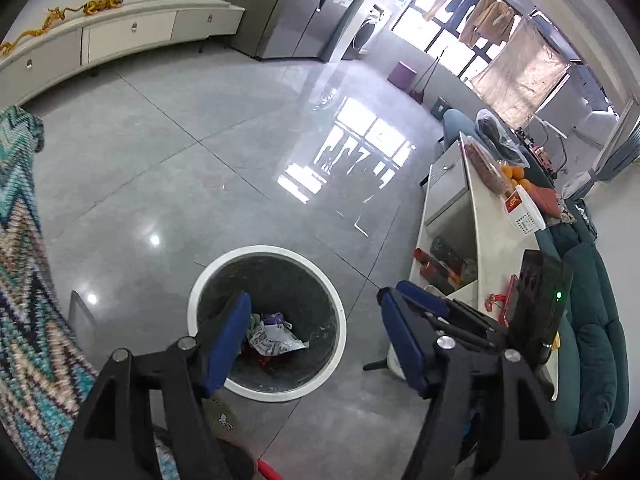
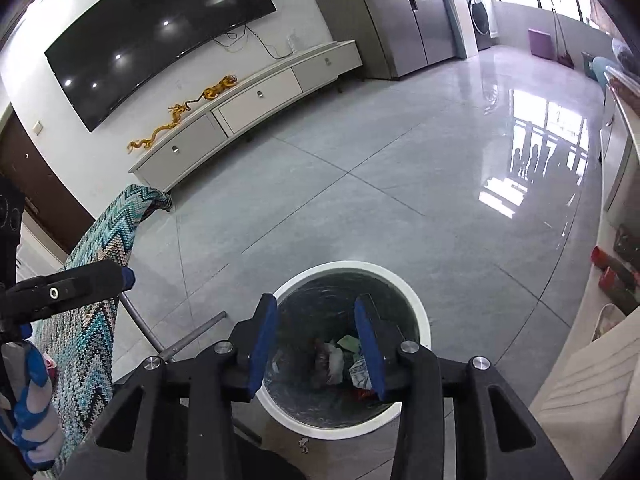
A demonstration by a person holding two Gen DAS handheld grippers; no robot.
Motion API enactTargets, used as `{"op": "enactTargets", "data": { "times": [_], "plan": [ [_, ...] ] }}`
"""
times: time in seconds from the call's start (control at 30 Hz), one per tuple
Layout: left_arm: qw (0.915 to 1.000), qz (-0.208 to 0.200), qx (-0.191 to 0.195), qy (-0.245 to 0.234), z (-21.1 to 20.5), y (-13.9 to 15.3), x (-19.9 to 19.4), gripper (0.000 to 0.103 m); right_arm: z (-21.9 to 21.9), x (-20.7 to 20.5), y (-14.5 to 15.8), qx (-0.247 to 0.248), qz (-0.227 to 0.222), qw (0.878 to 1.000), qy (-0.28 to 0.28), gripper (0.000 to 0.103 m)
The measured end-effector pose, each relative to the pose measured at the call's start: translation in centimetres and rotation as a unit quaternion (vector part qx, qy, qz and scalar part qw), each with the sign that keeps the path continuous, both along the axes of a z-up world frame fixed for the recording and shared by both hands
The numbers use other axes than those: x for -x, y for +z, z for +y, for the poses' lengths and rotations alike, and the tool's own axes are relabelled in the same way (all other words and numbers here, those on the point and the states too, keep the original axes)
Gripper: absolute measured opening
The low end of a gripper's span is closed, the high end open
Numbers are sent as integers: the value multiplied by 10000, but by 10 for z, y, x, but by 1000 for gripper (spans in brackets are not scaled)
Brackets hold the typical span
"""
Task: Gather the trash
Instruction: 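Return both tools to the rug and grasp the pink wrapper with the left tool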
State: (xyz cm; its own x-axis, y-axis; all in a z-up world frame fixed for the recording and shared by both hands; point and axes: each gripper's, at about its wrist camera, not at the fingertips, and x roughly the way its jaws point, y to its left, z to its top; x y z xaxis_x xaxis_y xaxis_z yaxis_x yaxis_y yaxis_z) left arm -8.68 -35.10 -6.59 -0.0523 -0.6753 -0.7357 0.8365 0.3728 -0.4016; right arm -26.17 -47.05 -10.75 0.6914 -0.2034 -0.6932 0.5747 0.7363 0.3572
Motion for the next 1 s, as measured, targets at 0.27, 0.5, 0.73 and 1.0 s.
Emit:
{"op": "enactTargets", "data": {
  "times": [0.27,0.5,0.73,1.0],
  "plan": [
    [9986,-421,220,238,45,29,3,66,14,-4,27,246,-153,9995,80,38],
    [9922,-939,344,743,110,47,-5,66,42,-20,58,518,-380,9970,429,38],
    [9788,-1274,291,1574,202,48,-19,67,78,-49,86,716,-614,9911,938,38],
    [9686,-1203,-101,2175,280,12,-34,67,120,-78,100,823,-697,9832,1472,38]
  ]
}}
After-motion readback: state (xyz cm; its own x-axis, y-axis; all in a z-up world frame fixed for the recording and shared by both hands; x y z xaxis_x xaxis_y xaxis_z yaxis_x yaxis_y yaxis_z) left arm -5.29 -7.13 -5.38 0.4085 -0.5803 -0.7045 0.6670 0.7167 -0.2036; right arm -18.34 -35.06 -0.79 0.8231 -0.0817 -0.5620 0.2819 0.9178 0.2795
